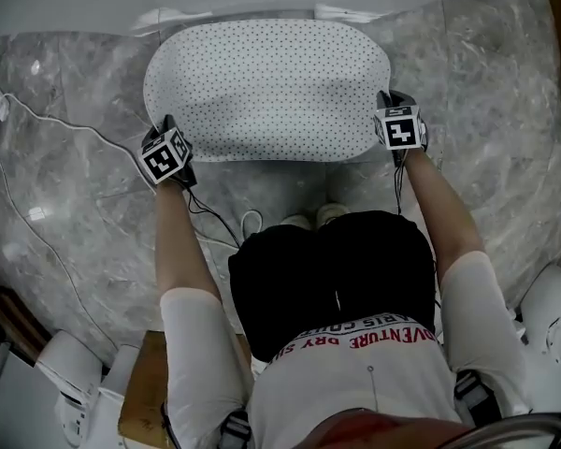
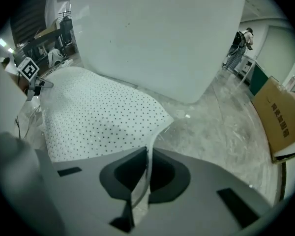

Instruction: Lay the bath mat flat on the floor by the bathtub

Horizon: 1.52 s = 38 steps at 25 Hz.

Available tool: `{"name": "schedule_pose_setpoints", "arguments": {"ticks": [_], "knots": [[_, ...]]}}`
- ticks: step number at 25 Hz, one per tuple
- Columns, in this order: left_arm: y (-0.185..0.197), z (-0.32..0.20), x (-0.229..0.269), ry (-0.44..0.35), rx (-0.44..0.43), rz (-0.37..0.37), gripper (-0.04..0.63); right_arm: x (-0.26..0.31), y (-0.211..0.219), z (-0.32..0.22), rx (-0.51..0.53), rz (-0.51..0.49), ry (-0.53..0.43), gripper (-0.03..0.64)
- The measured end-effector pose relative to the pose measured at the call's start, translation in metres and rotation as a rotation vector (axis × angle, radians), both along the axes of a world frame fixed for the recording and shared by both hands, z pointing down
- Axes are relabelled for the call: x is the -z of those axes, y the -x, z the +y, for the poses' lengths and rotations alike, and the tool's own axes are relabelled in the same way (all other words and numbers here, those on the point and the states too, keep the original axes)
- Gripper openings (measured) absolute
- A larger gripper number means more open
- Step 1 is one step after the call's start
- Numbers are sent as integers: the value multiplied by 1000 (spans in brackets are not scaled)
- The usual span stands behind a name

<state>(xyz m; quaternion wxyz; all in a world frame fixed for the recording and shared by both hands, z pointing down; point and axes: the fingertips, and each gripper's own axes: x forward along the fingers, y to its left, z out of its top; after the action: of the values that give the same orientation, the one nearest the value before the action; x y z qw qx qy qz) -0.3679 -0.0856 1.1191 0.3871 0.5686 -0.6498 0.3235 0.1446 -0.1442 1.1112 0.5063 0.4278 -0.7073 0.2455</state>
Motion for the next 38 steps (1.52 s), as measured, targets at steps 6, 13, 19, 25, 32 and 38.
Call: {"name": "schedule_pose_setpoints", "arguments": {"ticks": [6, 13, 19, 25, 32, 38], "knots": [[19, -2, -11, -7, -4, -68, 375, -22, -12, 8, -31, 28, 63, 126], [27, -12, 16, -87, -13, -120, 446, -8, -7, -9, 57, 131, -16, 296], [-9, -22, 80, -90, -113, -47, 175, 60, 40, -29, 44, -101, -130, 236], [-62, -27, 192, -160, -190, -18, 11, 180, 66, -16, 9, -210, -197, 11], [-120, -38, 380, -270, -266, 67, 11, 377, 97, -14, 59, -328, -306, 9], [-161, -42, 552, -371, -345, 162, 11, 546, 107, -14, 66, -361, -411, 9]]}}
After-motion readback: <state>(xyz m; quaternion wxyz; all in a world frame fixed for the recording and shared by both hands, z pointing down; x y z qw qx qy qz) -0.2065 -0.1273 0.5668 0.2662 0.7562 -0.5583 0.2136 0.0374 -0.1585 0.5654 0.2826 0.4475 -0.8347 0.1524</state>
